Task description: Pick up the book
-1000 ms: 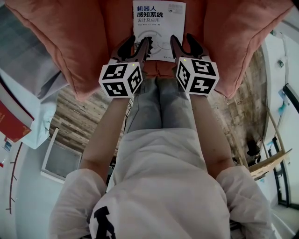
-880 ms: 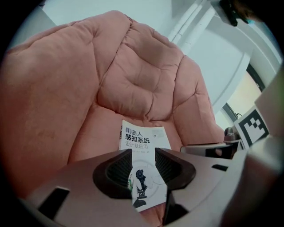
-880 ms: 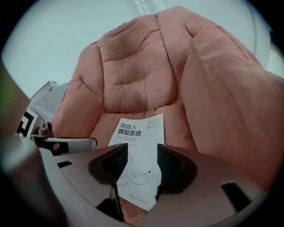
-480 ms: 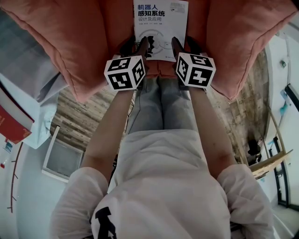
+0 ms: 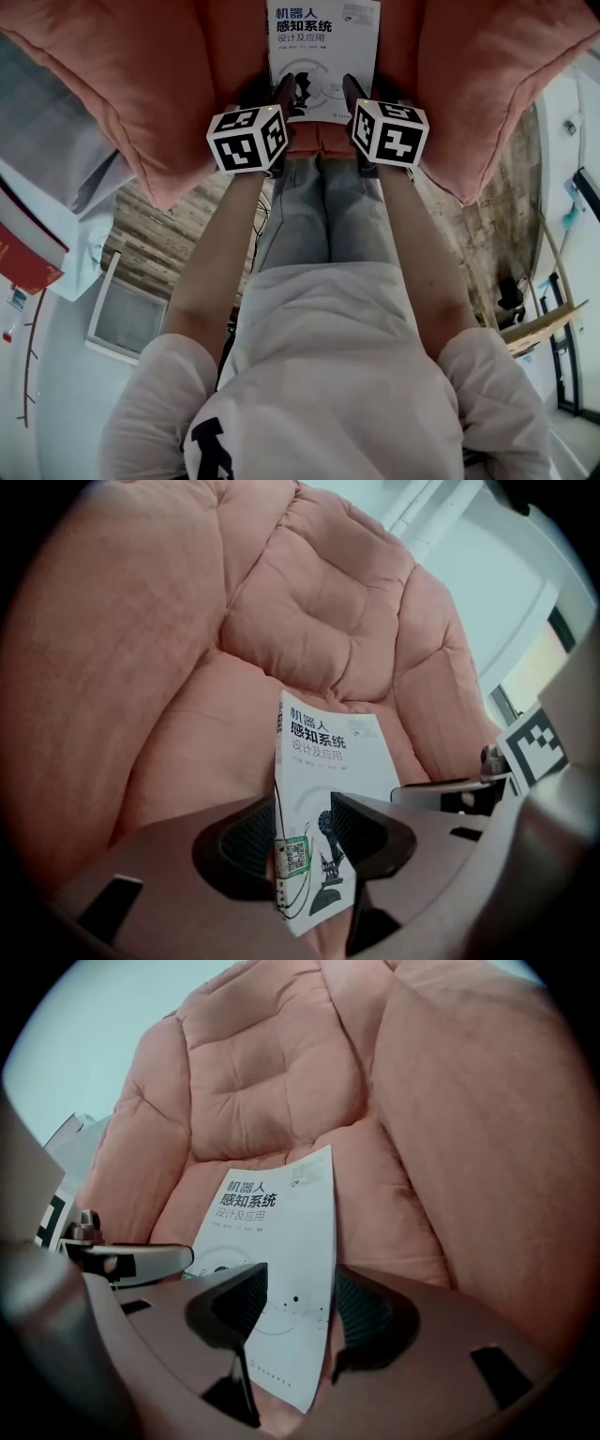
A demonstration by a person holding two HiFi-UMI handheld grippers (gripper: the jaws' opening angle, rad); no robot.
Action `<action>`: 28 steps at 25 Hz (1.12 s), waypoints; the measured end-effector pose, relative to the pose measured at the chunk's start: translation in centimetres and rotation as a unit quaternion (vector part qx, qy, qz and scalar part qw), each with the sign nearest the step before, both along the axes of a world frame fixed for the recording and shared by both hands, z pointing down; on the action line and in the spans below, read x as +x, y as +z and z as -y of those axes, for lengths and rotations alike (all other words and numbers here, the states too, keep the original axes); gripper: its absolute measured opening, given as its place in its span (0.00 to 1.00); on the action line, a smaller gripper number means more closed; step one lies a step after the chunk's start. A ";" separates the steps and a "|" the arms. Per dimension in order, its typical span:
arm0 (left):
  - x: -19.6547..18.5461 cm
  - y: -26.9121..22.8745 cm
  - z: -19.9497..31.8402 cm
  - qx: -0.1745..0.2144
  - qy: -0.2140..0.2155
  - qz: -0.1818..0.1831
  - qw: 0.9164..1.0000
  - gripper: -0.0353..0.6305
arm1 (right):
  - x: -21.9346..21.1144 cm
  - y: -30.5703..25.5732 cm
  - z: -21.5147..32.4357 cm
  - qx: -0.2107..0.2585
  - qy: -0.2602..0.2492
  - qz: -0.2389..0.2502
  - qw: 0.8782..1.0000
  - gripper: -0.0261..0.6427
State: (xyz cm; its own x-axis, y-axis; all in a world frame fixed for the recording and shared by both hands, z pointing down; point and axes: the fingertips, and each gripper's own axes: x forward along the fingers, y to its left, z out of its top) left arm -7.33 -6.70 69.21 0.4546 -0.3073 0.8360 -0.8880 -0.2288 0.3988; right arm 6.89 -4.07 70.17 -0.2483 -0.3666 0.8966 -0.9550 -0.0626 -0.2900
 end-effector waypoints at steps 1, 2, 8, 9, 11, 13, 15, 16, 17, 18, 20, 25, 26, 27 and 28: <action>0.0 0.3 -0.1 -0.004 0.004 0.000 1.000 0.31 | 0.0 0.2 0.1 -0.001 -0.001 -0.002 1.000 0.38; 0.0 0.6 -0.2 -0.007 0.009 0.000 1.000 0.31 | 0.0 0.3 0.2 -0.002 -0.001 -0.003 1.000 0.38; -0.1 2.0 -0.6 -0.034 0.027 0.005 0.999 0.32 | -0.3 1.5 0.3 -0.016 -0.010 0.000 1.000 0.39; 0.0 2.3 -0.7 -0.040 0.032 0.006 0.999 0.32 | -0.5 1.7 0.3 -0.019 -0.014 0.000 1.000 0.39; 0.0 2.8 -0.8 -0.051 0.041 0.009 0.998 0.32 | -0.6 2.1 0.3 -0.023 -0.020 -0.001 1.000 0.40; 0.1 3.2 -0.9 -0.058 0.044 0.013 0.997 0.32 | -0.6 2.5 0.3 -0.026 -0.021 0.000 0.999 0.40; 0.1 3.5 -0.9 -0.060 0.044 0.013 0.997 0.32 | -0.5 2.7 0.3 -0.028 -0.019 0.004 0.999 0.40; 0.1 3.5 -1.0 -0.061 0.045 0.012 0.997 0.32 | -0.6 2.9 0.3 -0.029 -0.018 0.006 0.999 0.41; 0.1 3.6 -1.0 -0.063 0.045 0.010 0.997 0.32 | -0.6 3.0 0.3 -0.031 -0.018 0.009 0.999 0.41; 0.1 3.7 -1.0 -0.065 0.046 0.008 0.997 0.32 | -0.6 3.2 0.3 -0.034 -0.017 0.012 0.999 0.41; 0.0 4.0 -0.9 -0.071 0.047 0.005 0.996 0.33 | -0.6 3.8 0.4 -0.043 -0.012 0.021 0.999 0.41; 0.0 4.4 -0.9 -0.075 0.046 0.004 0.996 0.35 | -0.5 4.5 0.5 -0.050 -0.013 0.030 0.998 0.44; 0.0 4.5 -0.9 -0.074 0.046 0.005 0.996 0.35 | -0.6 4.6 0.5 -0.050 -0.016 0.031 0.998 0.44; 0.0 4.6 -0.9 -0.073 0.046 0.008 0.996 0.35 | -0.6 4.6 0.6 -0.051 -0.019 0.032 0.998 0.44; 0.0 4.7 -0.9 -0.074 0.046 0.011 0.996 0.35 | -0.6 4.7 0.6 -0.053 -0.021 0.033 0.998 0.44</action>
State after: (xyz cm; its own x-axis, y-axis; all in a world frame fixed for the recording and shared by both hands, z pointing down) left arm -7.34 -5.80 73.86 0.4570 -0.1386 0.8786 -0.8746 -0.2499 0.4155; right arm 6.30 -4.70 74.87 -0.3212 -0.2582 0.9111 -0.9366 -0.0558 -0.3460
